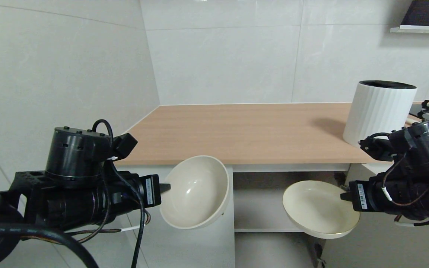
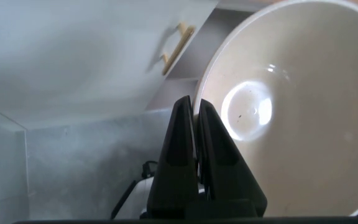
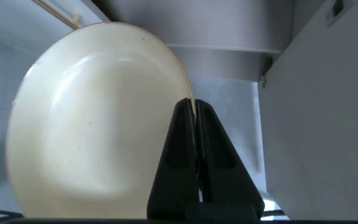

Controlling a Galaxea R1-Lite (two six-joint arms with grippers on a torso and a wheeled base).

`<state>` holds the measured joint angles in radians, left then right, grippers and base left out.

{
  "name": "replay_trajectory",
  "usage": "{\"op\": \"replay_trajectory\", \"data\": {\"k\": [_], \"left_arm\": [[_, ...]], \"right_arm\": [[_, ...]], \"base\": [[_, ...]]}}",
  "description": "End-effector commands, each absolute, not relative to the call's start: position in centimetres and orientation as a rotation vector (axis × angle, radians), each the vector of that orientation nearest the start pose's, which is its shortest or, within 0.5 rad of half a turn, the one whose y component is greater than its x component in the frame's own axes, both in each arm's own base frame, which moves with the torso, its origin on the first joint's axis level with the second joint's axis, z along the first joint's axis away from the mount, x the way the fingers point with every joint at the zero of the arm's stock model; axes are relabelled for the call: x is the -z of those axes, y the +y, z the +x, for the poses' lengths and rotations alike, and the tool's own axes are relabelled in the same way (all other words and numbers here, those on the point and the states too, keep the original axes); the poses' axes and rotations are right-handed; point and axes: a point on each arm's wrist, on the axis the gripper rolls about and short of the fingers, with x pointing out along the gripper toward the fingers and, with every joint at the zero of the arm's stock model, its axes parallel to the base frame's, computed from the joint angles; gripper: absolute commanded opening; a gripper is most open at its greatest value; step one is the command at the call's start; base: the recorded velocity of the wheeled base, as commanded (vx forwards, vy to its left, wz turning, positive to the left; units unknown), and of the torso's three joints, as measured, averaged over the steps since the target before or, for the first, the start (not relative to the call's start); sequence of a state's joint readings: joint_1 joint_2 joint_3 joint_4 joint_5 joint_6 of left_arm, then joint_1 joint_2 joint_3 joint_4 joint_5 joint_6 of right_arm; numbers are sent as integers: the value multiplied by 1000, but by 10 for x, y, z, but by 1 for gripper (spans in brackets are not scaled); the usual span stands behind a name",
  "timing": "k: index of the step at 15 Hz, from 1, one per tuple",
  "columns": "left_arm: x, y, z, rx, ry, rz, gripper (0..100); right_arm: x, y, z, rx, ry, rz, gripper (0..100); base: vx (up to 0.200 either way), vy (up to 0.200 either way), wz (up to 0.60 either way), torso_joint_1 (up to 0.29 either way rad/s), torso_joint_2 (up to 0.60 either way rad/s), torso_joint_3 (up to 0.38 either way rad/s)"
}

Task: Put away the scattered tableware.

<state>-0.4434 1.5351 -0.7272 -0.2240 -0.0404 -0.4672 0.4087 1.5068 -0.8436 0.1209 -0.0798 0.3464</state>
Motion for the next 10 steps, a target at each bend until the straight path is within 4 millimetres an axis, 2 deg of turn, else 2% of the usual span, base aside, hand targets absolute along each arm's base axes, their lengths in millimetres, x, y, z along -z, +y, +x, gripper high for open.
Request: {"op": "replay_trajectory", "data": {"k": [1, 10], "left_arm": [[-168, -108, 226, 323, 678, -327, 0], [-168, -108, 226, 323, 677, -327, 0]], "right_arm": [[-178, 93, 219, -173, 808, 135, 0], [-178, 93, 219, -177, 810, 134, 0]], "base": [[0, 0, 0, -178, 481, 286], [0, 0, 0, -166, 469, 297]]}}
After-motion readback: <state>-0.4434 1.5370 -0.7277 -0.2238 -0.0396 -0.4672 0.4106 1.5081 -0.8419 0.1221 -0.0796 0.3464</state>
